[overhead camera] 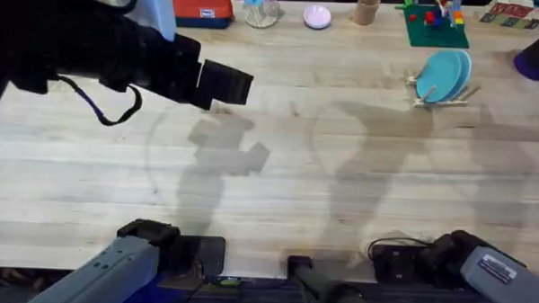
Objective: Pick up the plates from the table one by one and place each into a slot on the dish rack.
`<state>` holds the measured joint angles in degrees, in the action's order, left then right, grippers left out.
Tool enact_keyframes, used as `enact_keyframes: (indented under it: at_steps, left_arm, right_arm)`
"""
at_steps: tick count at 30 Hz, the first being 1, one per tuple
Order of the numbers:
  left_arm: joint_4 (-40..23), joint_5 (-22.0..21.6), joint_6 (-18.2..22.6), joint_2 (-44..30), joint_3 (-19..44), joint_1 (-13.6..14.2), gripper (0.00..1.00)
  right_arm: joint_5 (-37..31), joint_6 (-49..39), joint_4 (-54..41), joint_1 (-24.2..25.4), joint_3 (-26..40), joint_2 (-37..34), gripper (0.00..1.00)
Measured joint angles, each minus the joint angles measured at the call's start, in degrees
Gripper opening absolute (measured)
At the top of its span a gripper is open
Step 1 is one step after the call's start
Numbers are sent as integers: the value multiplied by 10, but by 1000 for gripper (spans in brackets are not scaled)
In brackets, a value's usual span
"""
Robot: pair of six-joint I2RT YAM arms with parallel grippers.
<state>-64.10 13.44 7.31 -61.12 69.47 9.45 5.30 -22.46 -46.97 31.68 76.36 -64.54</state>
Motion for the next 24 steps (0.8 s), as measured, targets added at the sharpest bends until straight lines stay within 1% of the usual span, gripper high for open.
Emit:
enact_keyframes:
  at_steps: [17,24]
  left_arm:
    - [0,0,0,0,0,0,993]
    - [0,0,0,0,0,0,993]
  right_arm:
    - [7,-2,23,0,1,-40,29]
    - [9,-2,33,0,1,-70,29]
